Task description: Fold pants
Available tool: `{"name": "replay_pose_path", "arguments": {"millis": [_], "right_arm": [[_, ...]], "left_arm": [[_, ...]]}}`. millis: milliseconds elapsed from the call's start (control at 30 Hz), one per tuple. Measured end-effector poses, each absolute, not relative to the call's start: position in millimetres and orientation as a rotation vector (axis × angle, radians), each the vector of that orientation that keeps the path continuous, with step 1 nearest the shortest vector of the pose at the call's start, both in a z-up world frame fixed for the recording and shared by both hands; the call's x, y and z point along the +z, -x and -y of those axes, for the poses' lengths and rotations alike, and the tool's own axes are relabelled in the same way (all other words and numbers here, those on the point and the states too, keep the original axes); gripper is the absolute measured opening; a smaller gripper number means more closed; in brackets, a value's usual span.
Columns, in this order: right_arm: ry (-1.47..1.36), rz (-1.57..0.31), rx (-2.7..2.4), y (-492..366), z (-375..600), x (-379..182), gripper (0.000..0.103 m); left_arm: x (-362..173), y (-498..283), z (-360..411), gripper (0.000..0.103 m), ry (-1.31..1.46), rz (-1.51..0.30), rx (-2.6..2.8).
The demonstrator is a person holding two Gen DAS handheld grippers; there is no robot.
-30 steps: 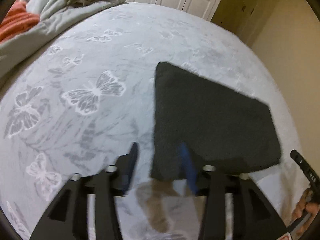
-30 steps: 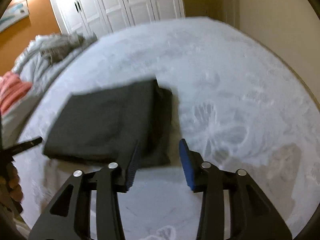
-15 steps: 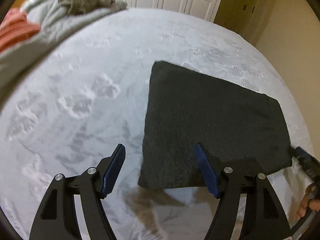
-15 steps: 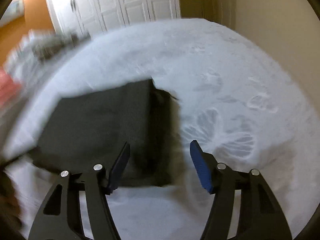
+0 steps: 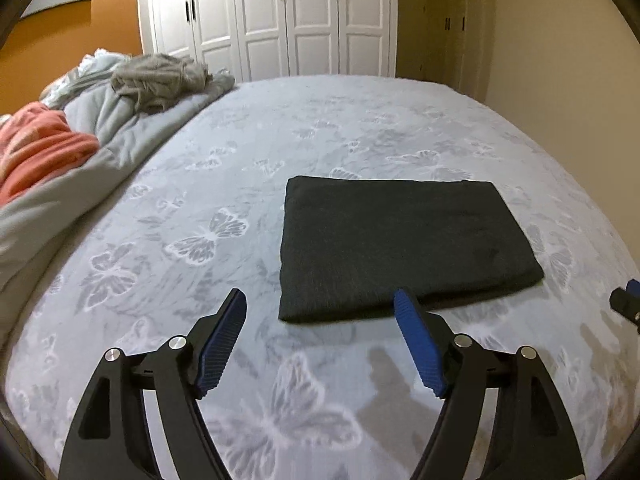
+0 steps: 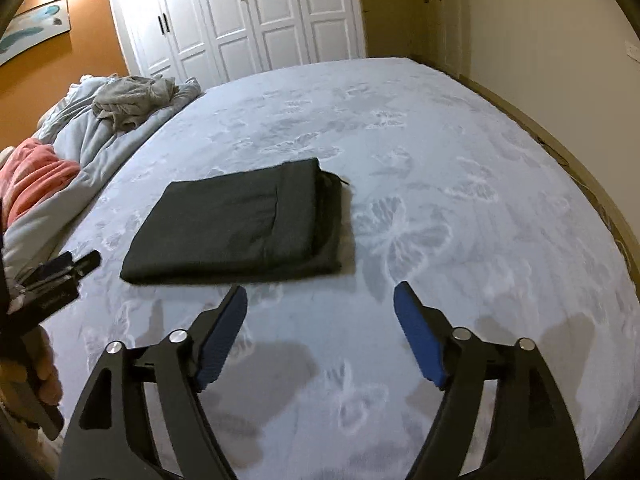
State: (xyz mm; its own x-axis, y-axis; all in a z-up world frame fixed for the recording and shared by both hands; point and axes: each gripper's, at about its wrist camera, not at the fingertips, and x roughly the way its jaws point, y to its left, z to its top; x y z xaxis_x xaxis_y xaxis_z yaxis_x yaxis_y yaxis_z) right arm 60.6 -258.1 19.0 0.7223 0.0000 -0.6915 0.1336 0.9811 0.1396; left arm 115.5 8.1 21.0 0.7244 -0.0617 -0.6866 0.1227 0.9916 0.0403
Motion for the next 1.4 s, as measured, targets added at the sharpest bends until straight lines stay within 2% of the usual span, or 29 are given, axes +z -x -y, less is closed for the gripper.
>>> {"name": "replay_pose_path", "arguments": {"millis": [300,567,800,967,1400], "right_arm": [[-0.160,-0.785,-0.136,-9.8,240.8,-17.4,0.083],[-0.067,-0.737,-0.166,0.5,204.6,-36.4,0.083],[-0.023,-0.687,-0.151,1.0,186.7,-33.5,0.083],[-0.022,-0.661,-0.162,1.4,184.2,-28.8,0.088],[-0.063,-0.653,-0.171,2.7,193.0,-26.6,0.089]], "left_arm": [[-1.4,-45.4,-18.4,0.084,-0.068,-0.776,-0.099],[-34.3,-34.8,-5.2,0.084,-0.134,-0.749,-0.103],[-35.9,-35.5,-3.7,0.084,-0.138,-0.732,-0.109],[-31.7,-37.7,-4.2,0.084,-0.106,-0.721,-0.100],[-28.5,-39.2,0.3,0.084,-0.106,-0.697,-0.075]]}}
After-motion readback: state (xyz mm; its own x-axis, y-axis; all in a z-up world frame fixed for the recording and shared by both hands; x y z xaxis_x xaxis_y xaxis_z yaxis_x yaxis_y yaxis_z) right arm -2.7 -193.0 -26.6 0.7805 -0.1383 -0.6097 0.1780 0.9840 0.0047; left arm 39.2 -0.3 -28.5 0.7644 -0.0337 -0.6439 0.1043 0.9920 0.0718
